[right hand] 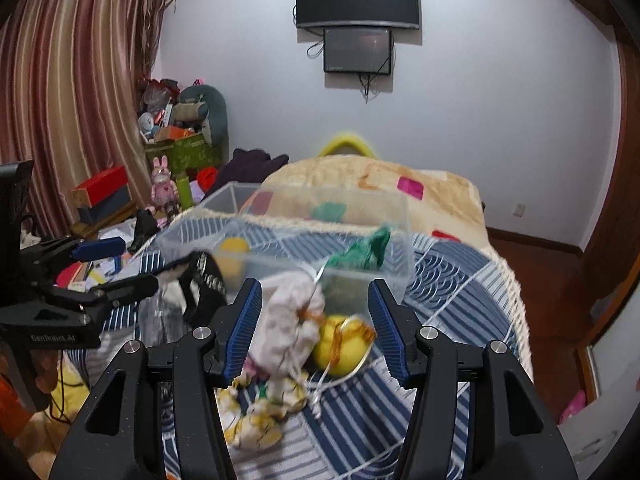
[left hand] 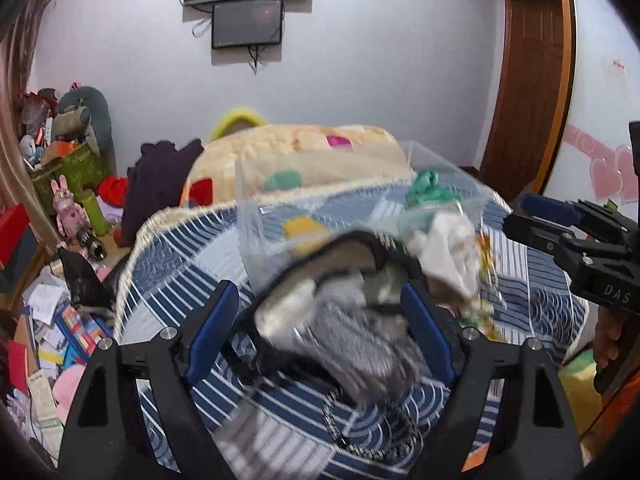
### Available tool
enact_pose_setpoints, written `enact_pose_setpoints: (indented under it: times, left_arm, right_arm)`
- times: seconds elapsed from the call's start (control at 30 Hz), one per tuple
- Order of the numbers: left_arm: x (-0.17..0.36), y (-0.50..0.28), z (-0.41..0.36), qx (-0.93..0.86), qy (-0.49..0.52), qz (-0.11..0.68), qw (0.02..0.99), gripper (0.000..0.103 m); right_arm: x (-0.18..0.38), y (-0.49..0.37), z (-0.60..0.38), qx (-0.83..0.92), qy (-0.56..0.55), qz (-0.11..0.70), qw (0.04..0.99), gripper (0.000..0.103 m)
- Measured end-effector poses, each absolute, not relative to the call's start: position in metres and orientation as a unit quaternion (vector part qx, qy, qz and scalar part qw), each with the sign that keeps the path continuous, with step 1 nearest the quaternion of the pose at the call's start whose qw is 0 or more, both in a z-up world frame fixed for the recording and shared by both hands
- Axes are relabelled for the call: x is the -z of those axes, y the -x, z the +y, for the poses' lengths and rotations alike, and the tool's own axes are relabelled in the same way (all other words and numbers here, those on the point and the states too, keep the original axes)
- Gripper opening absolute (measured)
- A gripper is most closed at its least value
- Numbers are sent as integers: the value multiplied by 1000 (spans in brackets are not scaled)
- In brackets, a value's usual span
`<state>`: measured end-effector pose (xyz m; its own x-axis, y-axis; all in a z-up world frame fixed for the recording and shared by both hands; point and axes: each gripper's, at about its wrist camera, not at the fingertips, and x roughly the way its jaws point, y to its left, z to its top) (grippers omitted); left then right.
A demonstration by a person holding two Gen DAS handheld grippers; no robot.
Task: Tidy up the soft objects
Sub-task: 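Grasp the white drawstring pouch with the right tool while the left tool grasps the bagged grey sock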
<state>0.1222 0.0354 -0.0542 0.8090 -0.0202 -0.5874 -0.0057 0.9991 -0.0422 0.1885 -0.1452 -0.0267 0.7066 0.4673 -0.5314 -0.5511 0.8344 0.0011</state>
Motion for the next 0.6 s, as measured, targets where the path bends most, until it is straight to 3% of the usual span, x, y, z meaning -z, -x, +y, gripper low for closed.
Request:
enact_pose_setpoints:
  times: [0.4, 0.6]
  left_arm:
    - [94, -121, 26, 26, 55, 342, 938, 82]
    - [104, -121, 33, 22, 74, 345, 936, 61]
  right_arm:
    - [61, -188, -168, -244, 74, 305, 918, 52]
    - [64, -204, -178, -226, 55, 319, 919, 52]
